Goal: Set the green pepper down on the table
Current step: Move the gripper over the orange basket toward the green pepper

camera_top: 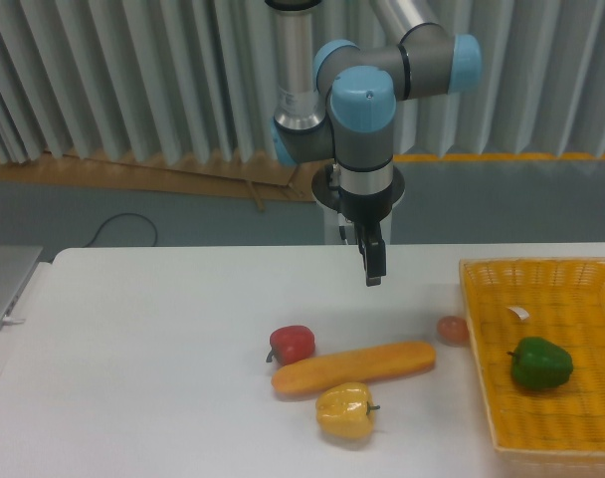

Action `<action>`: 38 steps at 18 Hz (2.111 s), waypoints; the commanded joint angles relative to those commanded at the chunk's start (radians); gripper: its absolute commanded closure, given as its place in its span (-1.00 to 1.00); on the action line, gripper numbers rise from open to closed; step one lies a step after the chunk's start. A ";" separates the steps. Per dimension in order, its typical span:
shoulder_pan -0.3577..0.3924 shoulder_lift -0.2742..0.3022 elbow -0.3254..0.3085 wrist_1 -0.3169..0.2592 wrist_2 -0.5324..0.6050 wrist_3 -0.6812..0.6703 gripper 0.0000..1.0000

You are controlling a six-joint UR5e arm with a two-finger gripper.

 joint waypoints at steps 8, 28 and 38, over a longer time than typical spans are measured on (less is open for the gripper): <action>0.030 0.001 -0.005 0.004 0.000 0.010 -1.00; 0.113 -0.029 0.007 0.068 -0.003 0.119 -1.00; 0.194 -0.166 0.075 0.107 -0.006 0.344 -1.00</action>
